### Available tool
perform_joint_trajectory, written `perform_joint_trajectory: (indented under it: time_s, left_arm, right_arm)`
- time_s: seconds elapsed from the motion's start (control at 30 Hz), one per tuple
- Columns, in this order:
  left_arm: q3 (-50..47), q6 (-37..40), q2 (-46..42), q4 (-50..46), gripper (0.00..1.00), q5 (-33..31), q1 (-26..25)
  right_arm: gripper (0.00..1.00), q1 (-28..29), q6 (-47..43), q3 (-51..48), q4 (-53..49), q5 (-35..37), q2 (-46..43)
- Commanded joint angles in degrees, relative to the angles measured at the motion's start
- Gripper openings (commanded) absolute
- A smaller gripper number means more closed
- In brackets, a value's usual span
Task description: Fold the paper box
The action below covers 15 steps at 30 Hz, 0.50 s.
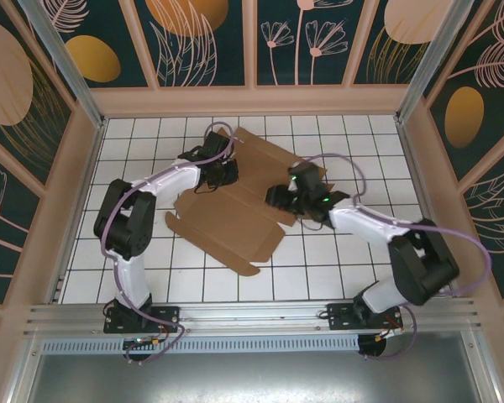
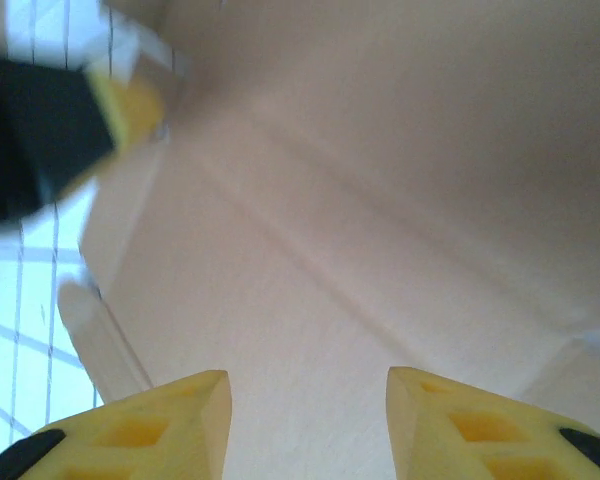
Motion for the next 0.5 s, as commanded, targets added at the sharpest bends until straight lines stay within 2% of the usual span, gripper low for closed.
perform_joint_trajectory:
  time_s: [0.0,0.07,0.17,0.23,0.37,0.47]
  left_arm:
    - [-2.6,-2.9,-2.2,2.1,0.0,4.3,-0.2]
    - [-4.0,-3.3,-2.0,2.6,0.0,4.6,-0.2]
    - [-5.2,-3.5,-1.1,3.1,0.0,3.8,-0.1]
    - [-5.5,-4.1,-0.4,3.8,0.0,4.7,-0.1]
    - [-8.1,-6.0,0.3,6.6,0.0,6.5,-0.1]
    - [-10.5,-7.9,0.6,8.0,0.0,7.4,-0.1]
  right_arm:
    - [0.47,-7.6,0.9,-0.2,-10.8,5.1,-3.4]
    - [0.48,-11.5,-1.2,0.9,-13.8,5.1,-3.9]
    - [0.53,-14.8,-3.0,1.5,-14.6,1.0,-2.2]
    - [0.57,-14.8,-4.2,3.6,-17.3,4.1,0.4]
    - [0.59,-16.6,-9.2,7.5,-17.4,8.3,2.9]
    - [0.59,-15.9,-11.8,12.9,-17.1,1.0,6.4]
